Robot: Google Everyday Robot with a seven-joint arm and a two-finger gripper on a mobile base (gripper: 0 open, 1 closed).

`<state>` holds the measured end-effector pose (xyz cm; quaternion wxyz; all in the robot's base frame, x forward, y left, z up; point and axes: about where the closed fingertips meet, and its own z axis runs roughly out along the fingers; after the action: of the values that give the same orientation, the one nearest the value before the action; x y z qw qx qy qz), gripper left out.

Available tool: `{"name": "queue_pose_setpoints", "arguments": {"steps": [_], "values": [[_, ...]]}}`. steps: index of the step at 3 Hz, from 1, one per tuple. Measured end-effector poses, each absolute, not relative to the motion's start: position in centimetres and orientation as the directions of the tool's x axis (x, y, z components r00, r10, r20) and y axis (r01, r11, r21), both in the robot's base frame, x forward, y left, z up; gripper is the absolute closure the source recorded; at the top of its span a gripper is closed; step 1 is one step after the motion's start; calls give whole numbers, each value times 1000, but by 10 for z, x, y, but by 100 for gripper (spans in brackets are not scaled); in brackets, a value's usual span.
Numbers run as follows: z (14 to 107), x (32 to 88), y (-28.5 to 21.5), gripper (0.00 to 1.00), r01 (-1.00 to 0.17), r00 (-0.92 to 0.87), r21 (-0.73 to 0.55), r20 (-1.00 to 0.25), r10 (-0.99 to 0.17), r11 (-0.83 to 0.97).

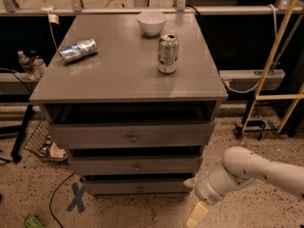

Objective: Open bottom drawer

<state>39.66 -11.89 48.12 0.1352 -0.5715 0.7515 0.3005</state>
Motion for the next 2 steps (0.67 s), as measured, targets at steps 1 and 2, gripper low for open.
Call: {"name": "queue_pose_setpoints", "arguments": {"steps": [1, 2], "values": [[407, 423, -96, 0, -955, -279, 254, -583, -763, 155], [406, 423, -96, 0, -956, -276, 249, -582, -765, 155]]}}
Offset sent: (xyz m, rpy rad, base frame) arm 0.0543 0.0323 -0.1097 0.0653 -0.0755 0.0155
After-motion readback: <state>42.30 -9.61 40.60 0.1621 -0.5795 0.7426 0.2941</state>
